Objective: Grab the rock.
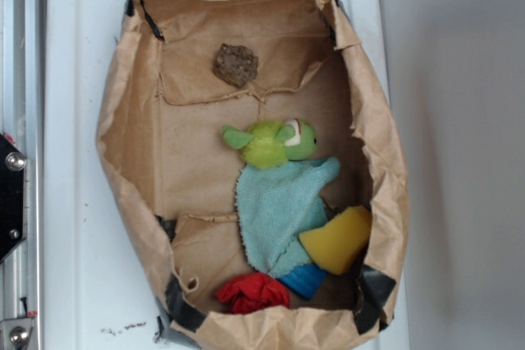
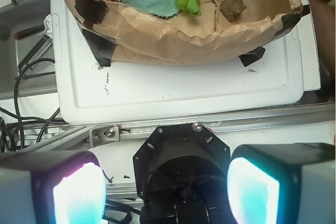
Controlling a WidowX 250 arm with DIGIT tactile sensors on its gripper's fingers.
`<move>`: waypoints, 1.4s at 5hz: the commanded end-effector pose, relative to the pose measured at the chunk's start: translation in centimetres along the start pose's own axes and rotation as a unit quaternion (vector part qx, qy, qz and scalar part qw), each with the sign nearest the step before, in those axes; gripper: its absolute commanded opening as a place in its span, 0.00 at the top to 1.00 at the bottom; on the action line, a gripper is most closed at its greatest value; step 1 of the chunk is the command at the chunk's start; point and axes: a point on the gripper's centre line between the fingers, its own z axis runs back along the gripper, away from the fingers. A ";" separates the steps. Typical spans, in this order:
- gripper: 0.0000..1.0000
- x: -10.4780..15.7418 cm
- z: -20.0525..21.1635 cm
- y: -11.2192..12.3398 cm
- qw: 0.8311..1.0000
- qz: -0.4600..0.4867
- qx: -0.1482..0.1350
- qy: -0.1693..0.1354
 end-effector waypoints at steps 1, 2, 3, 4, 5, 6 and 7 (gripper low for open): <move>0.00 0.0 0.0 0.0 1.000 0.000 0.000 0.000; 0.00 4.7 -0.8 -0.4 0.998 0.052 -0.014 -0.042; 0.00 8.1 -1.8 0.5 0.991 0.104 -0.031 -0.073; 0.00 10.4 -3.2 1.9 0.978 0.174 -0.028 -0.107; 0.00 12.2 -4.8 3.1 0.955 0.273 -0.025 -0.115; 0.00 13.7 -6.1 4.2 0.921 0.373 -0.012 -0.114; 0.00 14.5 -7.7 5.4 0.881 0.462 0.008 -0.100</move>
